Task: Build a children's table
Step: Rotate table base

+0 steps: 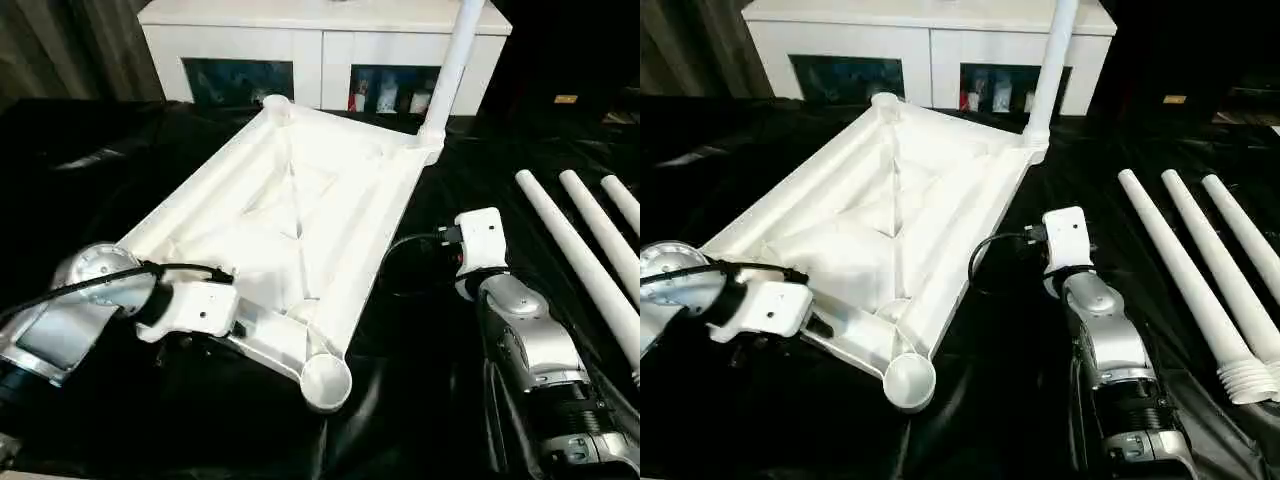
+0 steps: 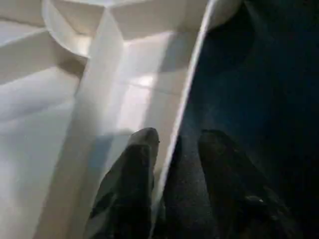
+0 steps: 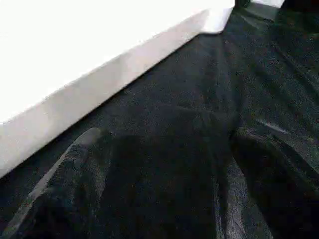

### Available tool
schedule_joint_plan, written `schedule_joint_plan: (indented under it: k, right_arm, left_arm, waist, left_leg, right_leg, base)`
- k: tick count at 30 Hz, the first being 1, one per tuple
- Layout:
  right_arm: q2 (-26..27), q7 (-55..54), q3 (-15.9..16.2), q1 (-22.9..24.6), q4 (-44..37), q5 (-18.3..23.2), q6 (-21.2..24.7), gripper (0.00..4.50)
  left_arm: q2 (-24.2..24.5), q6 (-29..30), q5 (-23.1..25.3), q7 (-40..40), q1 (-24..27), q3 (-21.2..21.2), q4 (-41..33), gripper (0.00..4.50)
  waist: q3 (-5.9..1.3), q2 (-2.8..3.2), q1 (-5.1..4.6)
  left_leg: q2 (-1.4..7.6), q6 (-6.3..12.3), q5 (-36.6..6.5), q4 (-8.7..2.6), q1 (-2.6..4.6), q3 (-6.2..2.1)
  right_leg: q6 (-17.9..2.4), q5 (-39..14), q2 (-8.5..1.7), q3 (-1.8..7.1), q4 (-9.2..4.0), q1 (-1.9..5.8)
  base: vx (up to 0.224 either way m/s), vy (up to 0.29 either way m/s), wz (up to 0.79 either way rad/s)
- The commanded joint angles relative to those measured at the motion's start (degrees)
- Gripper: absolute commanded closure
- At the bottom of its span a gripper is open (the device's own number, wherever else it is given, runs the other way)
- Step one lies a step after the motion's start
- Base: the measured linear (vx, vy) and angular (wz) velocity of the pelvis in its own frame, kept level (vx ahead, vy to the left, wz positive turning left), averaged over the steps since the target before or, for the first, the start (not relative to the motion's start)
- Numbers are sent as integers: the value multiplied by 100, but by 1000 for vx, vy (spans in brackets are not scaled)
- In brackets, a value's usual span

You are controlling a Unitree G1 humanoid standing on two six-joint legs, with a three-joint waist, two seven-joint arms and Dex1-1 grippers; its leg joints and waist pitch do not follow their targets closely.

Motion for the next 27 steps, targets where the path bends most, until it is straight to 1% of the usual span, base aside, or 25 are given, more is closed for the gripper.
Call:
schedule_joint_plan:
  k: [1,2,3,5,6,7,9,11,12,13,14,17,18,19,20,21,23,25,27]
  right_arm:
    - [-34,67,-35,25,-29,-4,-63,37]
    - [-18,242,-27,82,-144,87,-92,37]
    - [-10,443,2,155,-296,174,-96,37]
    - [-23,554,52,206,-377,179,-81,37]
    - [-28,561,66,217,-385,164,-79,37]
    - [-33,564,82,232,-389,144,-80,37]
    - [-29,500,58,243,-311,106,-120,37]
    - [-26,486,48,248,-307,105,-124,37]
    - [-17,466,32,266,-332,112,-113,37]
    - [-17,466,32,266,-332,112,-113,37]
    - [-10,482,23,283,-360,106,-105,37]
    - [26,554,3,332,-450,86,-53,37]
    - [35,568,11,333,-447,86,-48,37]
    - [35,568,11,333,-447,86,-48,37]
    - [41,572,29,333,-436,90,-54,37]
    - [48,582,51,328,-422,89,-57,37]
    - [65,593,83,319,-404,86,-55,37]
    - [74,597,88,314,-397,83,-54,37]
    - [94,615,103,301,-370,74,-52,37]
  left_arm:
    - [28,140,-176,-31,-159,223,-223,236]
    - [63,172,-239,-73,-189,279,-322,221]
    - [97,80,-220,-78,-195,296,-414,210]
    - [134,38,-168,-124,-150,242,-477,204]
    - [149,24,-137,-142,-119,209,-487,201]
    - [174,-2,-84,-172,-68,151,-491,201]
    - [328,-141,199,-238,159,-116,-459,201]
    - [357,-148,233,-233,198,-150,-470,201]
    - [401,-194,355,-187,262,-219,-472,201]
    - [401,-194,355,-187,262,-219,-472,201]
    - [408,-217,396,-170,303,-243,-489,201]
    - [251,-335,618,102,333,-314,-382,201]
    - [159,-447,723,244,297,-345,-249,201]
    - [159,-447,723,244,297,-345,-249,201]
    - [91,-561,834,391,265,-373,-122,201]
    - [50,-651,950,520,233,-399,-11,201]
    - [23,-701,1029,581,218,-420,85,201]
    - [10,-697,1048,609,207,-414,107,229]
    - [-17,-699,1036,638,186,-387,136,240]
  waist:
    - [-375,21,3]
    - [-368,9,6]
    - [-366,6,10]
    - [-365,4,9]
    - [-360,14,9]
    - [-362,16,6]
    - [-348,25,-11]
    - [-346,23,-21]
    - [-341,54,-9]
    - [-339,55,-7]
    - [-322,34,-9]
    - [-307,22,-13]
    - [-298,12,-14]
    - [-297,11,-19]
    - [-303,21,-14]
    - [-300,21,-17]
    - [-304,14,-15]
    - [-302,12,-14]
    - [-298,18,-15]
  left_leg:
    - [319,-238,-1654,-419,205,-146]
    - [322,-212,-1638,-419,194,-150]
    - [328,-174,-1652,-417,181,-157]
    - [333,-119,-1598,-421,178,-158]
    - [332,-121,-1587,-421,180,-158]
    - [331,-126,-1574,-420,180,-158]
    - [332,-165,-1659,-433,168,-169]
    - [336,-179,-1722,-441,173,-172]
    - [343,-230,-1815,-441,212,-162]
    - [343,-247,-1845,-449,212,-168]
    - [341,-275,-1948,-455,213,-166]
    - [346,-309,-2078,-469,203,-182]
    - [344,-302,-2063,-469,204,-182]
    - [338,-294,-2061,-466,198,-180]
    - [343,-295,-2049,-467,204,-185]
    - [340,-294,-2042,-466,198,-183]
    - [342,-275,-2024,-465,195,-188]
    - [345,-268,-2007,-470,192,-189]
    - [345,-270,-2031,-472,199,-186]
  right_leg:
    - [-1465,-1011,-260,239,-314,194]
    - [-1477,-1017,-263,237,-316,204]
    - [-1462,-1054,-273,239,-319,219]
    - [-1427,-1053,-265,237,-316,214]
    - [-1432,-1058,-267,238,-316,206]
    - [-1437,-1055,-265,236,-314,207]
    - [-1388,-1193,-270,241,-328,208]
    - [-1346,-1289,-271,243,-337,199]
    - [-1365,-1305,-262,248,-347,167]
    - [-1370,-1305,-257,243,-352,168]
    - [-1363,-1358,-249,244,-357,157]
    - [-1288,-1528,-264,252,-365,159]
    - [-1263,-1541,-265,254,-374,147]
    - [-1255,-1552,-264,257,-377,149]
    - [-1248,-1548,-271,259,-379,149]
    - [-1247,-1527,-268,258,-377,147]
    - [-1238,-1498,-273,257,-376,152]
    - [-1272,-1457,-272,255,-371,152]
    - [-1293,-1421,-262,251,-368,141]
  base:
    - [0,0,0]
    - [0,0,0]
    - [0,0,0]
    - [0,0,0]
    - [0,0,0]
    - [0,0,0]
    - [0,0,0]
    - [0,0,0]
    - [0,0,0]
    - [0,0,0]
    - [0,0,0]
    - [0,0,0]
    - [0,0,0]
    - [0,0,0]
    - [0,0,0]
    - [0,0,0]
    - [0,0,0]
    - [0,0,0]
    - [0,0,0]
